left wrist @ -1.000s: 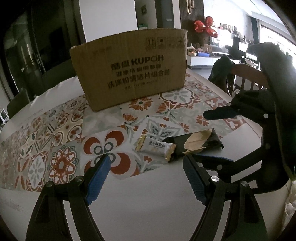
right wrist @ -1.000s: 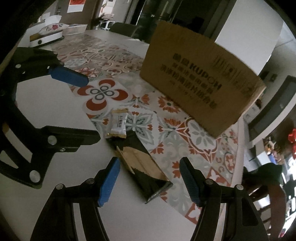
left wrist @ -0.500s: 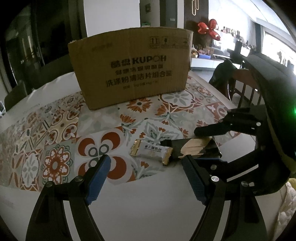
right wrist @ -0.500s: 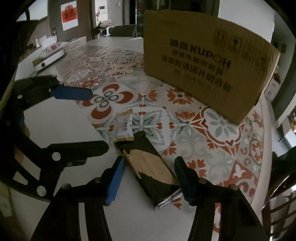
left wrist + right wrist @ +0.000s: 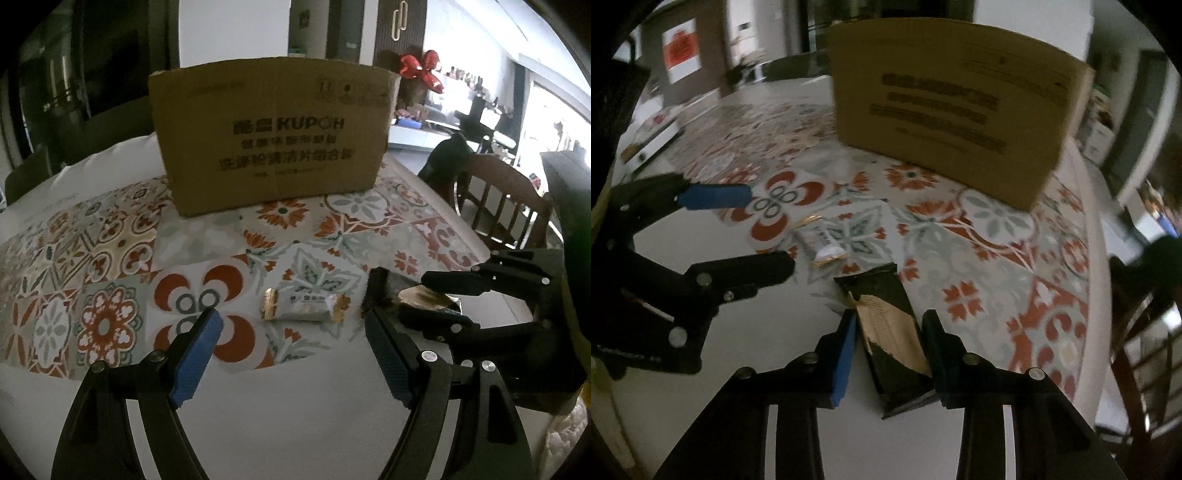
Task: Organize snacks
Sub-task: 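Grasp the white packet with the left gripper while the right grasps the dark bar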
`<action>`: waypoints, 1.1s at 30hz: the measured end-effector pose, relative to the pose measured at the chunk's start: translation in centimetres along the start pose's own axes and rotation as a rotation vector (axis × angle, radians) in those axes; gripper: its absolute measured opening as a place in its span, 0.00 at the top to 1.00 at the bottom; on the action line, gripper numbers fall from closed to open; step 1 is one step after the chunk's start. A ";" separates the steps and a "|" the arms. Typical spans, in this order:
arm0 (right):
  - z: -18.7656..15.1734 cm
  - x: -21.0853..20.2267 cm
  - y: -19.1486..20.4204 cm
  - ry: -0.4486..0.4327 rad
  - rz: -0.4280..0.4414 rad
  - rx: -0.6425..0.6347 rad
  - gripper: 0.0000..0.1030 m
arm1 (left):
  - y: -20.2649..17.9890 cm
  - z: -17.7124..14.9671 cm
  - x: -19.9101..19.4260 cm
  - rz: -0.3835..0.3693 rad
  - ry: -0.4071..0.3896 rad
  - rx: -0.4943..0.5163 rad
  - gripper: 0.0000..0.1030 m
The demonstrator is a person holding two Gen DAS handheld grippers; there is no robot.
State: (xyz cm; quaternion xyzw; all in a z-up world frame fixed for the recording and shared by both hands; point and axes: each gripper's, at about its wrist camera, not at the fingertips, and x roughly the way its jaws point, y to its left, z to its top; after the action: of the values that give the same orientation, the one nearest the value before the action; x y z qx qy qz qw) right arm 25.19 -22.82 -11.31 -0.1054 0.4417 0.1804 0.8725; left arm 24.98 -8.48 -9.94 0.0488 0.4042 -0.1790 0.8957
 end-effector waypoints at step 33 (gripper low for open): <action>-0.1 -0.9 -0.8 -0.092 -0.165 0.296 0.65 | 0.5 0.8 4.2 0.016 0.052 0.004 0.63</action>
State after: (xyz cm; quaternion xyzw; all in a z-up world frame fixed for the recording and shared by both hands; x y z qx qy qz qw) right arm 24.99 -23.76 -10.60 -0.0031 0.4127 0.0457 0.9097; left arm 28.26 -9.41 -12.51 0.0584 0.4265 -0.1715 0.8862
